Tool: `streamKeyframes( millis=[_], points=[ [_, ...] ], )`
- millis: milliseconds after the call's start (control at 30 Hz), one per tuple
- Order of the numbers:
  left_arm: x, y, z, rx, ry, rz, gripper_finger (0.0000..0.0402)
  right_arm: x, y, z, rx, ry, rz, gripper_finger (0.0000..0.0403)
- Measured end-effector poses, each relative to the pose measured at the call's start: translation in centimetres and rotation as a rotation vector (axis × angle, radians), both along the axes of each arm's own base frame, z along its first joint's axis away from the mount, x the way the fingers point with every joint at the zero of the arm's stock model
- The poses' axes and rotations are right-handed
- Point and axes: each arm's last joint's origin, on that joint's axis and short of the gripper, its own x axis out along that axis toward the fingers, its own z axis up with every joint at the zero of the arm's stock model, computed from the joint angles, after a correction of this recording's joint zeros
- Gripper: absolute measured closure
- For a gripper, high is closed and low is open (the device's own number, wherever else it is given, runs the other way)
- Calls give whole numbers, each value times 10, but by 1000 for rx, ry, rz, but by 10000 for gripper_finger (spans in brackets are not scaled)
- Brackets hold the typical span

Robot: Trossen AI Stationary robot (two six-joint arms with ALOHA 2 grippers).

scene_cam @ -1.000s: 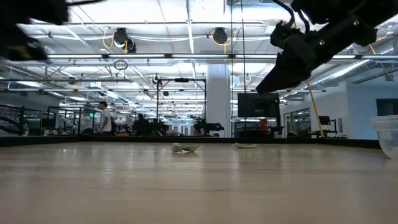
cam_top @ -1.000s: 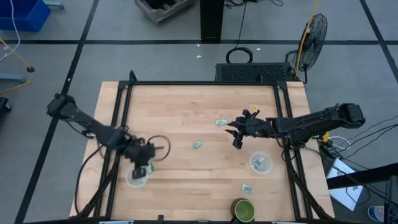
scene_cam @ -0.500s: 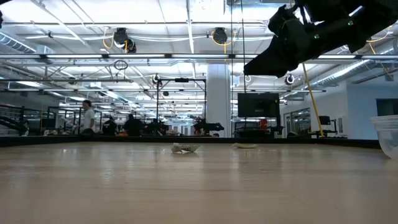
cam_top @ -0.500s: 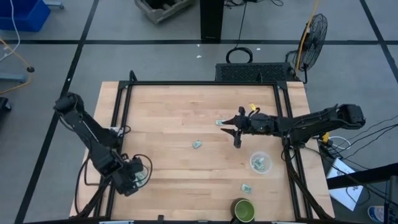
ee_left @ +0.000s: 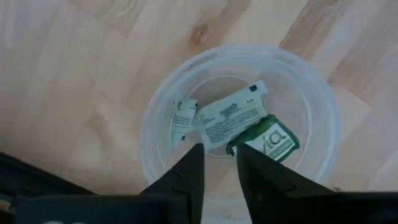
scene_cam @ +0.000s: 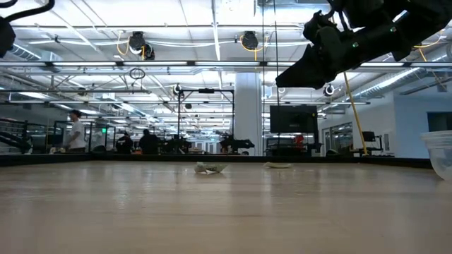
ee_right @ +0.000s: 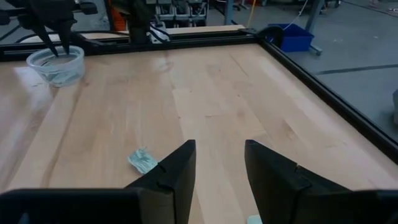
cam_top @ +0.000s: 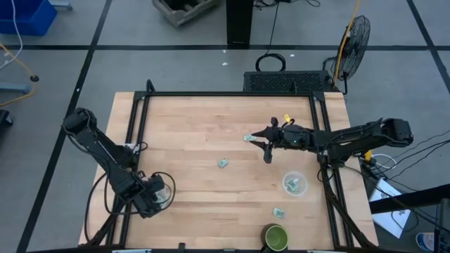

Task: Pick and place Stevia / Truvia into bins
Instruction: Put the Stevia packet into the right transparent plastic container

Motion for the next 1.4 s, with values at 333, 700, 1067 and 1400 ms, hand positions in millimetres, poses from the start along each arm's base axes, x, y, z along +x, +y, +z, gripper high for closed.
streamKeyframes(
  millis=[333, 700, 1067, 1400],
  points=[
    [17, 19, 6, -69, 28, 1, 297, 3, 0, -14, 18, 85, -6, 261],
    [41, 67, 25, -121, -106, 124, 309, 42, -10, -59, -12, 325, -36, 258],
    [56, 102, 28, 77, -239, 11, 309, 53, -41, -84, 60, 480, -159, 259],
    [66, 113, 31, 123, -318, -109, 309, 52, -42, -88, 67, 502, -156, 259]
  ],
)
